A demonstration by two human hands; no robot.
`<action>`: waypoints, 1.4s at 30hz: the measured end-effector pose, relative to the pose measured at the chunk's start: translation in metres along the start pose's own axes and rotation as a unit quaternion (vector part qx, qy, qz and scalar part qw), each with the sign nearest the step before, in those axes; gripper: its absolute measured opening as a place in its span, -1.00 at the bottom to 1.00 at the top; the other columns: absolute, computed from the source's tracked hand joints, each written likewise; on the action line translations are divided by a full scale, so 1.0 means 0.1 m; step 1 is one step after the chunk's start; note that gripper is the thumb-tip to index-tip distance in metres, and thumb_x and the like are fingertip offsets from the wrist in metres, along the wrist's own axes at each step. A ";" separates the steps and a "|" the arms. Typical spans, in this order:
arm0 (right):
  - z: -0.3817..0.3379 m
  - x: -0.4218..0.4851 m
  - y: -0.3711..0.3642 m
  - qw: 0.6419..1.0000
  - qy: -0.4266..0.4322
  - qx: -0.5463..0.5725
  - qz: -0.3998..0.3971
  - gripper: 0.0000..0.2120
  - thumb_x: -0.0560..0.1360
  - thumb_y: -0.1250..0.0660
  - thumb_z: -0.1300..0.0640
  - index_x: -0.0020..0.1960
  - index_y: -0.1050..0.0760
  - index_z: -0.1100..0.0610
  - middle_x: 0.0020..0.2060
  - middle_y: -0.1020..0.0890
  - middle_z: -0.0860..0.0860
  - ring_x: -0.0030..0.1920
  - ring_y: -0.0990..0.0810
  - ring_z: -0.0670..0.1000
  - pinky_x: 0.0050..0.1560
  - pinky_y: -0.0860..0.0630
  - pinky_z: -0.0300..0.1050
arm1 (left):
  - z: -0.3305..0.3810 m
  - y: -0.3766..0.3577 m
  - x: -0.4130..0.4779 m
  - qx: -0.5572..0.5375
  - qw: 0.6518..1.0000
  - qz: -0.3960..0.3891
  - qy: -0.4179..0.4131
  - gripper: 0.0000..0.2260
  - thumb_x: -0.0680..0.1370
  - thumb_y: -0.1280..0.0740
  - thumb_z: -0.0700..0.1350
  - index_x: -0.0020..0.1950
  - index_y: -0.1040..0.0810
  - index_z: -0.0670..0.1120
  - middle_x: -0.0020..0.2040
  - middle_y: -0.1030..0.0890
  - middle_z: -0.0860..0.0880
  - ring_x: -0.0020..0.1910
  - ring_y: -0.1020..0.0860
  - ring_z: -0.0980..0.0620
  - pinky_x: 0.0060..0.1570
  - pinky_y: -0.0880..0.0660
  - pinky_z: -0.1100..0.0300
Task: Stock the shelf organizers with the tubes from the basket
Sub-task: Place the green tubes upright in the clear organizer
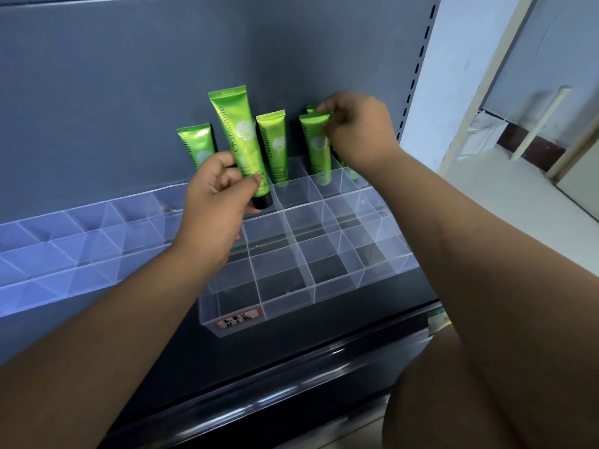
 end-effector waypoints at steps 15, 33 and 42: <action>-0.09 -0.05 0.09 0.998 0.024 -0.065 0.006 -0.63 0.46 -0.19 0.19 0.12 -0.68 -0.01 -0.12 -0.72 0.09 -0.13 -0.69 0.19 -0.06 -0.64 0.02 | 0.00 0.01 0.00 0.001 1.000 0.002 0.009 -0.80 0.59 -0.38 -0.27 0.08 -0.54 0.02 -0.35 -0.36 0.14 -0.22 -0.45 0.13 -0.08 -0.67 0.04; -0.06 -0.02 0.15 0.981 0.058 -0.185 0.031 -0.71 0.53 -0.21 0.20 0.14 -0.65 0.07 0.06 -0.62 0.12 0.02 -0.58 0.20 -0.15 -0.40 -0.12 | 0.04 -0.02 -0.03 0.021 1.000 -0.007 0.010 -0.78 0.60 -0.37 -0.29 0.03 -0.54 0.05 -0.40 -0.34 0.16 -0.24 -0.43 0.14 0.01 -0.65 -0.11; -0.09 -0.03 0.18 0.977 0.057 -0.203 0.028 -0.67 0.51 -0.21 0.20 0.17 -0.64 0.03 0.06 -0.63 0.10 0.03 -0.59 0.20 -0.13 -0.49 -0.08 | 0.04 -0.02 -0.04 0.031 0.999 -0.013 0.005 -0.81 0.60 -0.36 -0.29 0.00 -0.54 0.01 -0.39 -0.33 0.14 -0.21 -0.42 0.04 0.03 -0.63 -0.16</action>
Point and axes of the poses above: each hand's wrist, its own x-axis towards the middle knuckle, its own y-axis out of the back of the hand, z = x × y, the point moved 6 cm from there along x, towards the middle knuckle
